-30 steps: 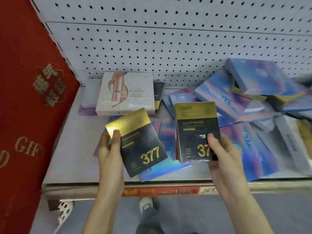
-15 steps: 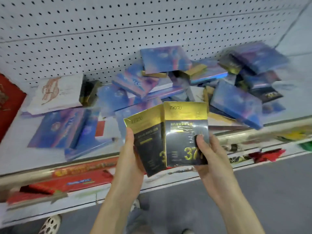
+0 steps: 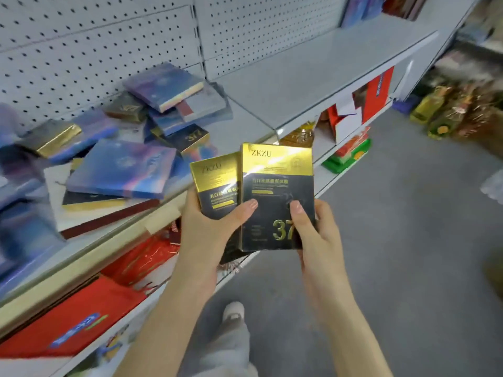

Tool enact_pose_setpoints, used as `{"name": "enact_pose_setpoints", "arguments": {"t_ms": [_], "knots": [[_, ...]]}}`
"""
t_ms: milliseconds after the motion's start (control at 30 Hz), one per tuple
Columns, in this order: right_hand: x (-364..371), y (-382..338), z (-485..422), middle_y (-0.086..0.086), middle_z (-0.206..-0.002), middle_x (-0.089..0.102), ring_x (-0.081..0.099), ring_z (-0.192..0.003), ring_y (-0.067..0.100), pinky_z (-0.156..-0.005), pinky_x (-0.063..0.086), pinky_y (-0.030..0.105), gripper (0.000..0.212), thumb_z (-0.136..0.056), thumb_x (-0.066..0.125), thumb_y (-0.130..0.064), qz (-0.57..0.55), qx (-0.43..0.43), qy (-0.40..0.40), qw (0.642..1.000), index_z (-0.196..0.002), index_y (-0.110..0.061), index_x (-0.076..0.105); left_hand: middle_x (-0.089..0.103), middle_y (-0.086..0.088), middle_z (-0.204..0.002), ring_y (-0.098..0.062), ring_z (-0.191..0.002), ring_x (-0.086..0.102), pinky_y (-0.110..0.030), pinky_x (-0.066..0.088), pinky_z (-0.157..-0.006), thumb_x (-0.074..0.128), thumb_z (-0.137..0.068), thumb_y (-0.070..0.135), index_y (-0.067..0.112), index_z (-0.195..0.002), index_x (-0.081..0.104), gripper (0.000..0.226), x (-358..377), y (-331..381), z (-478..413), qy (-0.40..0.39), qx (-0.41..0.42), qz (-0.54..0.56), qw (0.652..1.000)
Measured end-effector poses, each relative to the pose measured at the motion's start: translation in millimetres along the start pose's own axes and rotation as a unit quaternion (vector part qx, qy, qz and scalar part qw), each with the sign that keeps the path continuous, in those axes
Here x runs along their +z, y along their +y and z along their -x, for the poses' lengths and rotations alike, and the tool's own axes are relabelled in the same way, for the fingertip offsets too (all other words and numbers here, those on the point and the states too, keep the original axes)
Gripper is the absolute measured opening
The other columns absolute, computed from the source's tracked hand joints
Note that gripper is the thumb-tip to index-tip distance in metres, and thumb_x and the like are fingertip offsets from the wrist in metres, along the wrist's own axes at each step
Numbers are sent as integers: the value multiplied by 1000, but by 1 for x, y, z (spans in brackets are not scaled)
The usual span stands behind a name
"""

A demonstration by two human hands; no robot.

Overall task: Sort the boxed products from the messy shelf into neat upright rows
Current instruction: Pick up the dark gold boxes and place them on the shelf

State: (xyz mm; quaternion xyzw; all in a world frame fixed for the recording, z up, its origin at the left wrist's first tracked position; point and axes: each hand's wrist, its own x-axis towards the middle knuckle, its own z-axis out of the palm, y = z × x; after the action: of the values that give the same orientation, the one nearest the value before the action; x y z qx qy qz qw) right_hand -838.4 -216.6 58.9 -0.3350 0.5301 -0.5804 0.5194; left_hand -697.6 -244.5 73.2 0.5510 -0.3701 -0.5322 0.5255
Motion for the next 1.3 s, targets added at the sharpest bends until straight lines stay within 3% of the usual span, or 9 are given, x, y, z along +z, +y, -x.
{"name": "enact_pose_setpoints", "arguments": {"t_ms": [267, 367, 500, 600, 800, 933, 1067, 1200, 1300], "knots": [[-80, -48, -138, -13, -97, 74, 70, -88, 5, -69, 52, 12, 33, -83, 74, -23, 84, -28, -11, 996, -112, -27, 60, 72, 14, -93, -8, -83, 71, -26, 57, -59, 86, -30, 54, 37, -102, 58, 79, 129, -1, -101, -10, 15, 42, 999], [-98, -70, -204, -9, -93, 75, 72, -84, 9, -66, 52, 14, 32, -83, 74, -19, 84, -20, -10, 996, -112, -23, 61, 72, 10, -98, -16, -92, 71, -43, 59, -74, 88, -36, 55, 37, -102, 59, 74, 177, 8, -152, 17, 10, 61, 998], [-124, -99, -277, -7, -94, 76, 73, -85, 11, -67, 55, 17, 34, -80, 74, -22, 67, 1, -12, 998, -111, -26, 60, 69, 10, -112, -23, -109, 64, -57, 48, -93, 74, -65, 59, 48, -102, 60, 41, 230, 23, -209, 45, -9, 84, 995], [-146, -114, -326, -7, -98, 75, 73, -87, 12, -71, 57, 21, 36, -80, 73, -24, 64, 14, -14, 998, -114, -28, 60, 72, 11, -101, -14, -95, 70, -44, 56, -84, 69, -82, 45, 39, -104, 61, 24, 263, 28, -244, 74, -3, 98, 992], [-162, -121, -443, -5, -90, 76, 74, -76, 15, -80, 53, 35, 45, -82, 73, -17, 80, 47, -77, 993, -124, -17, 55, 73, 11, -96, -6, -87, 70, -23, 59, -67, 70, -83, 21, 27, -111, 62, 30, 308, 25, -300, 143, 26, 69, 987], [-162, -119, -513, -4, -112, 69, 67, -103, 16, -88, 55, 35, 49, -82, 74, -27, 113, 76, -158, 978, -127, -21, 55, 74, 16, -86, 2, -74, 67, -10, 49, -54, 68, -85, 17, 27, -102, 65, 20, 331, 18, -325, 239, 57, 57, 968], [-166, -125, -561, -6, -110, 67, 63, -104, 14, -83, 54, 30, 39, -86, 68, -35, 155, 97, -206, 961, -122, -27, 56, 73, 5, -103, -17, -94, 70, -31, 60, -66, 65, -88, 23, 26, -113, 62, 25, 350, 15, -341, 277, -11, 111, 955], [-156, -123, -600, -5, -111, 64, 62, -103, 15, -74, 53, 24, 29, -91, 61, -36, 160, 123, -240, 949, -119, -30, 55, 66, 7, -114, -21, -107, 63, -50, 54, -88, 64, -87, 32, 36, -107, 56, 22, 358, 10, -359, 332, -33, 111, 936], [-138, -114, -622, -3, -116, 62, 62, -105, 15, -75, 55, 24, 35, -91, 61, -35, 167, 140, -269, 938, -125, -29, 52, 65, 7, -115, -20, -106, 62, -50, 52, -87, 60, -88, 39, 39, -108, 55, 20, 353, 4, -372, 358, -37, 102, 927]]}}
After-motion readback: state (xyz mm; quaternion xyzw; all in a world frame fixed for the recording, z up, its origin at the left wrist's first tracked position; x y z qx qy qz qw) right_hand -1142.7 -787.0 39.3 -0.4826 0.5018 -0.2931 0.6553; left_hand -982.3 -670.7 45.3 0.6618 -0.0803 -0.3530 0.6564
